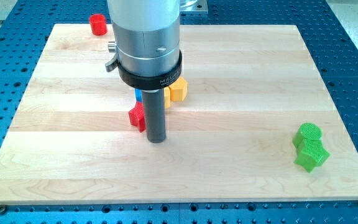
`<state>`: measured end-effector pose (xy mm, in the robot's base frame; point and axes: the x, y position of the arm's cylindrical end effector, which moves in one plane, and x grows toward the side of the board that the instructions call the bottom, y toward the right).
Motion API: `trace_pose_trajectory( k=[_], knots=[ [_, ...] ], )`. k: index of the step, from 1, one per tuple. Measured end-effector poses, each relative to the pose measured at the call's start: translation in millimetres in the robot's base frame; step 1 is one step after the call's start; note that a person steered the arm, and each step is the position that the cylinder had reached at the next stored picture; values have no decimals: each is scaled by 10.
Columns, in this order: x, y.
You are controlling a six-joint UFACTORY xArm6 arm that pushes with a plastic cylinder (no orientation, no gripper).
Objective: Push the green blocks into the group of blocks
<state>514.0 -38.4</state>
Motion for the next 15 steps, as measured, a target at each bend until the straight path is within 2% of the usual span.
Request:
trace_pose_trajectory(
  k=[1, 2, 4, 6, 7, 8, 10, 11, 12, 13, 14, 15],
  knots=[
    [463, -339],
    [6, -474],
    [-150, 26],
    [211, 1005],
    [1025, 918],
    [1041, 1399],
    [923, 3102],
    [397, 2649],
    [87, 1268],
    [193, 1913],
    [539, 2055],
    [776, 1185]
  ],
)
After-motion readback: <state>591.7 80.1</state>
